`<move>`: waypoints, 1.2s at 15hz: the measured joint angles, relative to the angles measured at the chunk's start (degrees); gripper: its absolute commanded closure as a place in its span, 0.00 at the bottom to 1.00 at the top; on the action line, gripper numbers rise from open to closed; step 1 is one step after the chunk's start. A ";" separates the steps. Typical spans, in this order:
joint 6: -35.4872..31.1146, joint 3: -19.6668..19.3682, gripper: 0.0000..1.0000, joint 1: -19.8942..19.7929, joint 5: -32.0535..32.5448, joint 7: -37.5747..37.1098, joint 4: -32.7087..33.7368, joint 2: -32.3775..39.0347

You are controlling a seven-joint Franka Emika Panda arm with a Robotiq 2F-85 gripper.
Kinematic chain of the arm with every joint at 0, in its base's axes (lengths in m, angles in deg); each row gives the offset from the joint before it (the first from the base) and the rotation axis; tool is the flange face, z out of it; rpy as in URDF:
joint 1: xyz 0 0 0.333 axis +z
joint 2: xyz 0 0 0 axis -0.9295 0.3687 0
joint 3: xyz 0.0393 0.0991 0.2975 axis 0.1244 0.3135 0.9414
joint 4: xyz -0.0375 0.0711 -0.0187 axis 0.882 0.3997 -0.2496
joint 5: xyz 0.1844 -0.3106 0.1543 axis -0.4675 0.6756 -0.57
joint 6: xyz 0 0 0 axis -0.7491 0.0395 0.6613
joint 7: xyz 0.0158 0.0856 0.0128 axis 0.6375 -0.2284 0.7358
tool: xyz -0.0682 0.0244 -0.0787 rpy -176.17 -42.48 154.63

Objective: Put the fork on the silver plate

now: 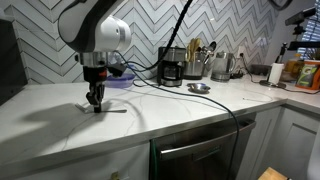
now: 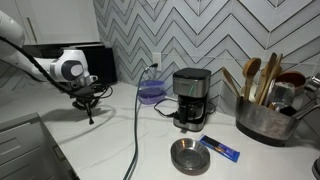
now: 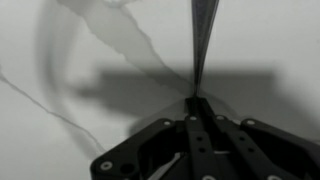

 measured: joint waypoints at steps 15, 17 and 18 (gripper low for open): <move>5.05 -3.15 0.98 -5.80 -0.58 -0.24 0.06 -10.36; 6.68 -4.75 0.98 -6.99 -0.33 -0.24 -0.19 -12.86; 7.71 -5.68 0.98 -7.59 0.09 -0.24 -0.40 -14.14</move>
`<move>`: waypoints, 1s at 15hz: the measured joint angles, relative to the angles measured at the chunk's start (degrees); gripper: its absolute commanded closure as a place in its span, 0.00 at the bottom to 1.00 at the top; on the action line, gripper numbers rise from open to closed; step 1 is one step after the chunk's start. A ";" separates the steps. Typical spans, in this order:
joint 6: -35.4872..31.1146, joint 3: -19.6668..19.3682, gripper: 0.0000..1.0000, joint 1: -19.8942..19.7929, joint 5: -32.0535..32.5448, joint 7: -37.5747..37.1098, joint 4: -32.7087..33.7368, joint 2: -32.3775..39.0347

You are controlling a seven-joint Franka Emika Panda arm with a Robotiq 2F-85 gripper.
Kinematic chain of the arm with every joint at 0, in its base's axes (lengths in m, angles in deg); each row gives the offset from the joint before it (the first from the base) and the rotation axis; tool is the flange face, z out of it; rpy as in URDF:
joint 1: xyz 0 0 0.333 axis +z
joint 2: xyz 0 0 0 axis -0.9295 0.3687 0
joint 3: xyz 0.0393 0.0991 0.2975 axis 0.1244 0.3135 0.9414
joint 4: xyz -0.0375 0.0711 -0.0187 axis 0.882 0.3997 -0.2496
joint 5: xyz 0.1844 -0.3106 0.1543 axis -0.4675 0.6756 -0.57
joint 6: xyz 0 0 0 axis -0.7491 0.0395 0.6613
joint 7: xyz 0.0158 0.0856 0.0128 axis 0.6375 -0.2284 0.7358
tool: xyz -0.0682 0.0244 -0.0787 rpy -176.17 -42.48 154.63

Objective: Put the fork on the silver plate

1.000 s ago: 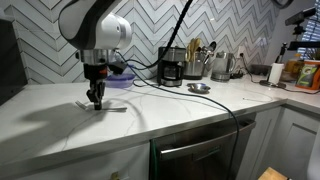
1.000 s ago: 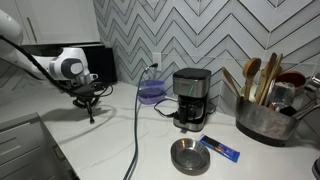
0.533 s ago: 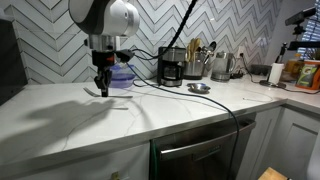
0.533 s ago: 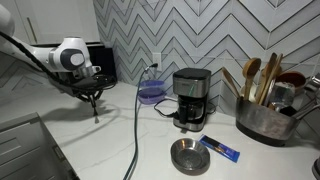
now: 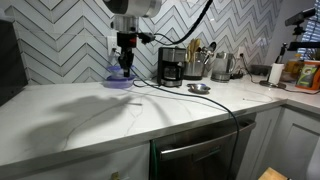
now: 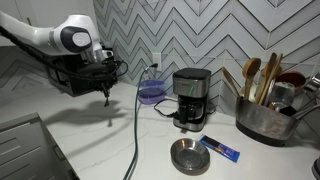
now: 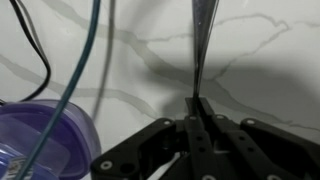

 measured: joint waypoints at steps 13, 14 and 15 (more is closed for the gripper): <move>4.08 -11.06 0.94 -7.97 8.61 -0.73 -9.42 -10.83; 4.08 -11.14 0.94 -7.94 8.58 -0.72 -9.30 -10.78; 4.08 -10.99 0.94 -7.77 8.57 -0.72 -9.18 -10.72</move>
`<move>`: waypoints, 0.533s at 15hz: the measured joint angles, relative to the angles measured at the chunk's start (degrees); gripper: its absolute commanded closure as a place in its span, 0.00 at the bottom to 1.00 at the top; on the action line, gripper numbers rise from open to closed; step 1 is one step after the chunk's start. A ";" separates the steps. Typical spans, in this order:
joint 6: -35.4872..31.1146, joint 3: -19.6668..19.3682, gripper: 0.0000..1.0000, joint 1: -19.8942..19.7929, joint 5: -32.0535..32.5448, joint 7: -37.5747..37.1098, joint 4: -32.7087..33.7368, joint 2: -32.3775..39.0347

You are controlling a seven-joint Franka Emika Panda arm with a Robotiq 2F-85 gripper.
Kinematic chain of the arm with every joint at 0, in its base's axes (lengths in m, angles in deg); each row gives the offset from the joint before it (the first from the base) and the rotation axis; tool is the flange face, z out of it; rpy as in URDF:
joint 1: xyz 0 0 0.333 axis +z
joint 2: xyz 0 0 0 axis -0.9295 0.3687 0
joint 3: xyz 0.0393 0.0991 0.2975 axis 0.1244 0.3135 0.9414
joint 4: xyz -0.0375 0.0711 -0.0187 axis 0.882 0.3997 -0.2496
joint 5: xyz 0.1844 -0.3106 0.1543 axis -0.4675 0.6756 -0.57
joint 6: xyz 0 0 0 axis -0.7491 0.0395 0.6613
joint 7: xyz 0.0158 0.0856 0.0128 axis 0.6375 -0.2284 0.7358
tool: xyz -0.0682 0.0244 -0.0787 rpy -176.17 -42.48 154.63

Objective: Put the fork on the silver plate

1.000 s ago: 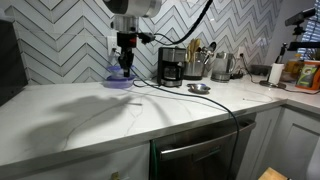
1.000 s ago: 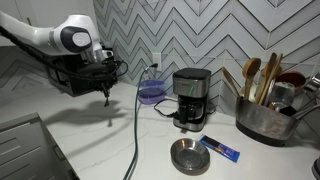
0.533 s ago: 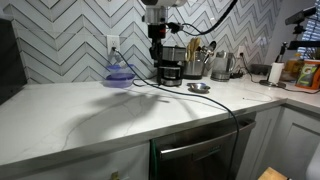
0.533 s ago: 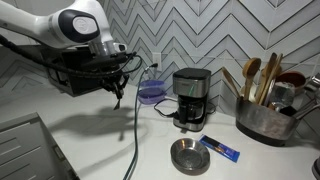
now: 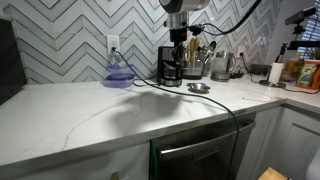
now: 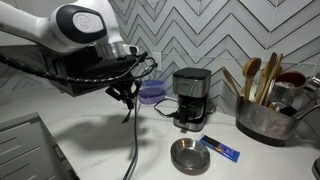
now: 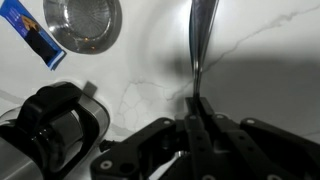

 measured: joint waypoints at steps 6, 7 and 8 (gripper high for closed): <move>0.00 0.25 0.94 0.42 -0.01 -0.03 0.06 0.06; 0.00 0.25 0.98 0.42 -0.01 -0.03 0.06 0.06; 0.00 0.25 0.98 0.42 -0.01 -0.03 0.06 0.06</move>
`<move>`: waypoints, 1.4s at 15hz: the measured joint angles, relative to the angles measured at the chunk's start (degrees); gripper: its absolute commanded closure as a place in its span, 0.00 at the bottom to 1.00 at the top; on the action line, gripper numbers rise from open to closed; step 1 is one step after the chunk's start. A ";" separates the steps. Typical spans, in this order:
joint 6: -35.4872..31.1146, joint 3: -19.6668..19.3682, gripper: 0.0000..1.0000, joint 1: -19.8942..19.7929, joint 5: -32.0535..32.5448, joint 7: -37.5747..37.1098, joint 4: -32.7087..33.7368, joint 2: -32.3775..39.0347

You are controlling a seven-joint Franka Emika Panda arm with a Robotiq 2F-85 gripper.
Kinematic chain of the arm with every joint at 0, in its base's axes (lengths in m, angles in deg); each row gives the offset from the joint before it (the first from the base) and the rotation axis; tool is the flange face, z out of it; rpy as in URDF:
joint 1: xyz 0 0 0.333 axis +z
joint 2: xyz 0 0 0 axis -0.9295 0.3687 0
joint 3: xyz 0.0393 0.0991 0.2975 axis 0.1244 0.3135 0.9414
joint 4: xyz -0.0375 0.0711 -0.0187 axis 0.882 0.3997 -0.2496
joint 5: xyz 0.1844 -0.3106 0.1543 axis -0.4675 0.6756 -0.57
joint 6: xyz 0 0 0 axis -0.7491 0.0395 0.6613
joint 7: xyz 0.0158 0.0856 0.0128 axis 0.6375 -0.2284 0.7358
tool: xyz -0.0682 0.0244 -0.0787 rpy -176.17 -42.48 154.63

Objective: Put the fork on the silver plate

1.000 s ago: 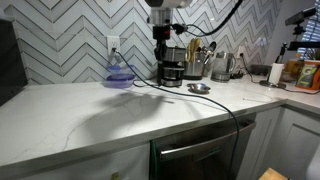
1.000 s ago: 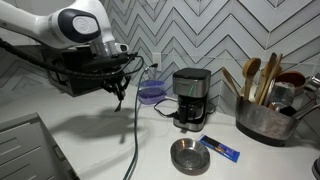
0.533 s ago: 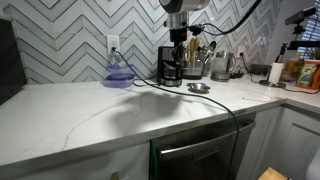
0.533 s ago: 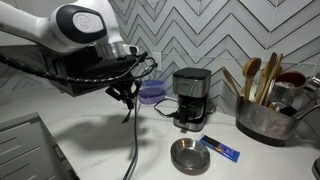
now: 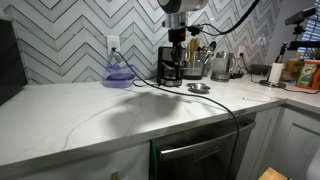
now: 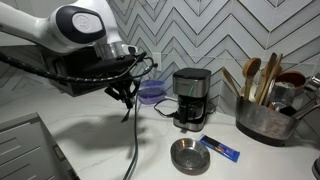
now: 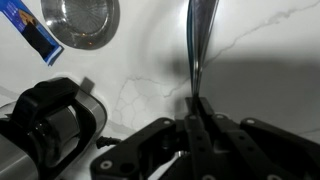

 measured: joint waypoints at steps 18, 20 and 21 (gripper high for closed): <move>6.08 -9.01 0.98 -9.78 -3.70 0.31 12.65 14.92; 6.09 -9.06 0.98 -10.65 -4.54 0.32 14.39 17.54; 6.15 -9.07 0.98 -11.07 -4.73 0.32 15.20 18.79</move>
